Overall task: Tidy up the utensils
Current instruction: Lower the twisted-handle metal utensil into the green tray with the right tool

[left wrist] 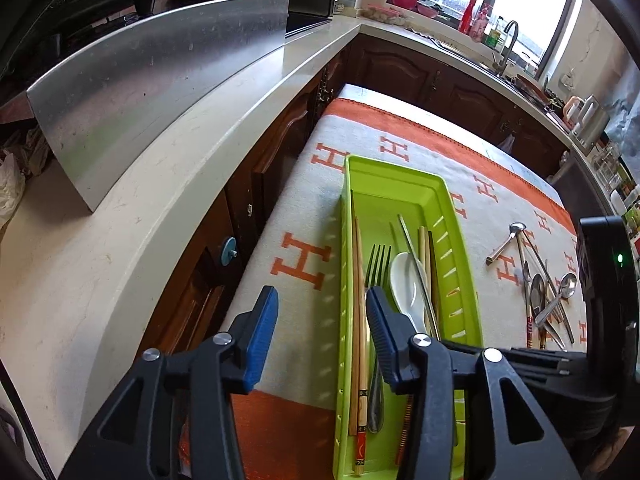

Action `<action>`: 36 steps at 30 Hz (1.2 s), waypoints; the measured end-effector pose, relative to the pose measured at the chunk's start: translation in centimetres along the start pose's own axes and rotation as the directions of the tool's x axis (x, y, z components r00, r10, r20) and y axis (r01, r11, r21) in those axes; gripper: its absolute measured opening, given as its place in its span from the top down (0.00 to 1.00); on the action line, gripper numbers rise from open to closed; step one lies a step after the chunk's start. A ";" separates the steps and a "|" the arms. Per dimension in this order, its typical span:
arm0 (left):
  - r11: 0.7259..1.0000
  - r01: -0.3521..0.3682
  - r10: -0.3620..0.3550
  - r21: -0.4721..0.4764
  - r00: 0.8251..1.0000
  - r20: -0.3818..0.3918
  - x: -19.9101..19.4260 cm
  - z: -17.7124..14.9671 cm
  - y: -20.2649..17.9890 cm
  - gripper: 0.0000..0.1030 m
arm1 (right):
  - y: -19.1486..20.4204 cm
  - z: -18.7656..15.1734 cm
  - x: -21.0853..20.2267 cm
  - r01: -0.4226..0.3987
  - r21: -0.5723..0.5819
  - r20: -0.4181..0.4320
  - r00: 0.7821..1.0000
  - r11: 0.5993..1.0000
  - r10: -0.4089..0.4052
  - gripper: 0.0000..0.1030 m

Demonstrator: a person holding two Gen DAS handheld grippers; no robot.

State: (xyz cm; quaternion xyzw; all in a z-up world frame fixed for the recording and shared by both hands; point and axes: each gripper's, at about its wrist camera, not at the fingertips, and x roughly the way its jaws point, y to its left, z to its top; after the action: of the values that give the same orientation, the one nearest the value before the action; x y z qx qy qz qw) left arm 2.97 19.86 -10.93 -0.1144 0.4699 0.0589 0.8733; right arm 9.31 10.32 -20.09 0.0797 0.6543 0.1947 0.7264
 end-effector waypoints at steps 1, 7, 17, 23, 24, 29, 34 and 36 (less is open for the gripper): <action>1.000 -0.006 0.006 0.001 1.000 0.001 0.0 0.0 0.0 0.56 | 0.1 -0.2 -0.1 -0.003 -0.003 -0.005 1.000 1.000 0.003 0.93; 1.000 -0.008 0.008 0.002 1.000 -0.008 0.2 -0.1 0.1 0.54 | 0.6 -0.9 -1.7 -0.018 -0.029 0.029 0.999 0.999 0.019 0.88; 0.999 -0.001 0.001 0.034 1.000 -0.009 -0.3 -0.4 -1.5 0.52 | -0.2 -2.2 -6.1 0.004 -0.052 0.120 0.993 0.999 0.002 0.83; 0.998 -0.003 0.003 0.065 1.000 -0.001 -1.2 -0.6 -2.7 0.50 | -0.9 -2.7 -7.4 0.001 -0.049 0.146 0.989 0.999 0.006 0.82; 0.998 -0.005 0.005 0.069 1.000 0.001 -1.3 -0.7 -2.9 0.49 | -1.1 -2.8 -7.6 0.002 -0.048 0.151 0.988 0.999 0.006 0.82; 0.996 -0.015 0.016 0.089 1.000 -0.004 -1.9 -1.1 -3.9 0.44 | -2.3 -3.3 -8.8 0.008 -0.030 0.180 0.984 1.000 -0.003 0.82; 0.992 -0.017 0.020 0.124 1.000 -0.016 -2.5 -1.7 -5.4 0.40 | -4.6 -3.5 -10.3 0.007 0.018 0.224 0.975 1.000 -0.011 0.78; 0.990 -0.012 0.015 0.138 1.000 -0.021 -2.7 -1.9 -6.2 0.39 | -5.6 -3.7 -11.1 0.008 0.035 0.245 0.969 0.999 -0.017 0.77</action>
State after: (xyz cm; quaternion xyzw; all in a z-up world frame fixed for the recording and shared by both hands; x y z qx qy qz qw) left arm 1.25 13.42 -8.84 -0.0513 0.4832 0.0308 0.8735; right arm 5.94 0.38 -12.45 0.1114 0.5630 0.1675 0.8016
